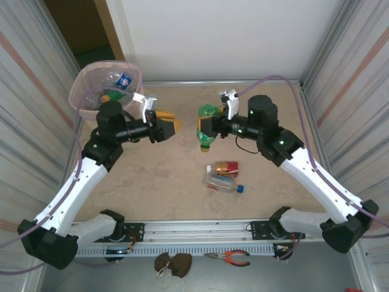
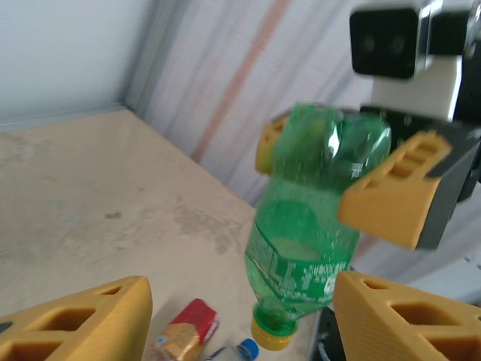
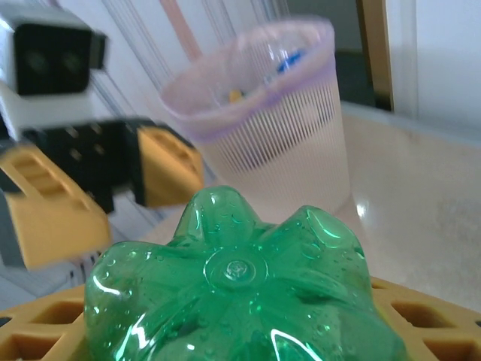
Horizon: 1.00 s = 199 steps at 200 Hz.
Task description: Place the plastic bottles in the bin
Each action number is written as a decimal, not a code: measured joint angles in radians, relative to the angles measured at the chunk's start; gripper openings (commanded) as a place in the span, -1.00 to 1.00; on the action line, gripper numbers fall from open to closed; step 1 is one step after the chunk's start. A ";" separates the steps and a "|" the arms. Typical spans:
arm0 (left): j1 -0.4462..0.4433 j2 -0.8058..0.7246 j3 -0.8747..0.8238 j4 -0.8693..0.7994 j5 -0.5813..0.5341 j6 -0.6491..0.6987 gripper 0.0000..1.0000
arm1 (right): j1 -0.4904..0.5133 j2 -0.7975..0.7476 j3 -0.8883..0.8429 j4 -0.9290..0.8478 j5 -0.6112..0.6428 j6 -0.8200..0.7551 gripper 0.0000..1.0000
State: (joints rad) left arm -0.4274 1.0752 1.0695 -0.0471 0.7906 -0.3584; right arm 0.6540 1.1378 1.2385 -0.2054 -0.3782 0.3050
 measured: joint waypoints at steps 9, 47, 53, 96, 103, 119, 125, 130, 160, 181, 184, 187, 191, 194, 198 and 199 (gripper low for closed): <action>-0.035 0.011 0.018 0.002 0.005 0.019 0.41 | 0.000 -0.025 0.000 0.013 0.003 0.001 0.08; -0.166 0.052 0.111 0.027 0.036 0.102 0.49 | 0.000 -0.077 0.003 0.060 -0.009 0.005 0.06; -0.179 0.059 0.126 0.027 0.035 0.114 0.50 | 0.000 -0.079 0.007 0.059 -0.007 0.008 0.04; -0.306 0.092 0.228 -0.040 -0.101 0.232 0.53 | 0.007 -0.076 0.084 0.016 0.068 0.054 -0.04; -0.323 0.097 0.244 -0.054 -0.134 0.252 0.54 | 0.007 -0.077 0.092 0.011 0.077 0.060 -0.04; -0.351 0.113 0.270 -0.077 -0.199 0.287 0.54 | 0.007 -0.078 0.095 0.010 0.106 0.078 -0.04; -0.360 0.118 0.275 -0.083 -0.220 0.296 0.53 | 0.007 -0.078 0.095 0.009 0.117 0.082 -0.04; -0.367 0.123 0.279 -0.087 -0.238 0.305 0.52 | 0.006 -0.078 0.095 0.006 0.125 0.087 -0.03; -0.395 0.160 0.304 -0.106 -0.312 0.344 0.49 | 0.000 -0.078 0.095 -0.014 0.172 0.109 -0.03; -0.404 0.180 0.317 -0.106 -0.344 0.358 0.50 | -0.004 -0.077 0.095 -0.021 0.196 0.111 -0.03; -0.405 0.183 0.319 -0.106 -0.348 0.359 0.50 | -0.004 -0.077 0.095 -0.022 0.199 0.111 -0.03; -0.406 0.185 0.320 -0.106 -0.351 0.361 0.51 | -0.005 -0.077 0.095 -0.022 0.201 0.111 -0.03; -0.407 0.188 0.321 -0.105 -0.356 0.362 0.51 | -0.006 -0.077 0.095 -0.024 0.204 0.112 -0.02; -0.408 0.190 0.322 -0.106 -0.359 0.363 0.52 | -0.007 -0.077 0.095 -0.025 0.204 0.112 -0.02; -0.409 0.192 0.323 -0.105 -0.367 0.363 0.52 | -0.007 -0.077 0.095 -0.027 0.203 0.113 -0.03; -0.409 0.193 0.323 -0.105 -0.367 0.363 0.52 | -0.006 -0.077 0.095 -0.027 0.203 0.113 -0.03</action>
State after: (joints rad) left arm -0.8364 1.2678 1.3926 -0.1524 0.4232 0.0048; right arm 0.6476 1.0603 1.3331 -0.2321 -0.1753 0.4183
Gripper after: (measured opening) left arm 0.756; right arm 0.609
